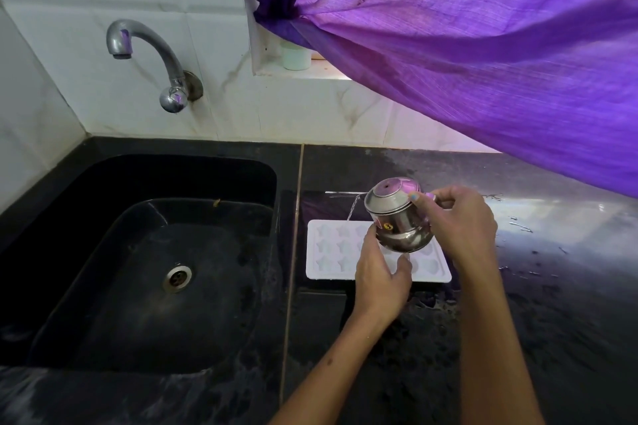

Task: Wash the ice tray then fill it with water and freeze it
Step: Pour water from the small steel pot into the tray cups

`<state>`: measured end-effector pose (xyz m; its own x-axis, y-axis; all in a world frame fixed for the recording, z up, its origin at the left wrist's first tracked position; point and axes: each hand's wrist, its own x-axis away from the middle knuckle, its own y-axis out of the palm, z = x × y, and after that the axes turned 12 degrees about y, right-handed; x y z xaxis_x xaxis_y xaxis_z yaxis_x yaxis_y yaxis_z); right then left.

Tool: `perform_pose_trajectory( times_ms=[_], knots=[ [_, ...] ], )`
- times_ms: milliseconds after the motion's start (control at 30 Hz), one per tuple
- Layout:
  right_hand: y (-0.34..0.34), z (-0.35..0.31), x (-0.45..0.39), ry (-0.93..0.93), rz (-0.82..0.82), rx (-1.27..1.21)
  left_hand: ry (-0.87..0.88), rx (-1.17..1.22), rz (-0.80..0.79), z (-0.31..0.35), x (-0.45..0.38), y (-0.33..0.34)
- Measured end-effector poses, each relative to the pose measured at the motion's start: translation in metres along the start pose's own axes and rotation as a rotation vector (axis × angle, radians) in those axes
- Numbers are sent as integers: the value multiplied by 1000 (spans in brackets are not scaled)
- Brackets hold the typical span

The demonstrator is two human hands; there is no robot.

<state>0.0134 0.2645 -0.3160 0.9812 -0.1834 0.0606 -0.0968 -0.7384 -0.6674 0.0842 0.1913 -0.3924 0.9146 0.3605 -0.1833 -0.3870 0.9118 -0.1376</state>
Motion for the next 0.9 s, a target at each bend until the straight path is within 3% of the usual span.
perform_pose_trajectory(
  times_ms=[900],
  knots=[
    [22, -24, 13, -84, 32, 101, -29, 28, 28, -8, -4, -13]
  ],
)
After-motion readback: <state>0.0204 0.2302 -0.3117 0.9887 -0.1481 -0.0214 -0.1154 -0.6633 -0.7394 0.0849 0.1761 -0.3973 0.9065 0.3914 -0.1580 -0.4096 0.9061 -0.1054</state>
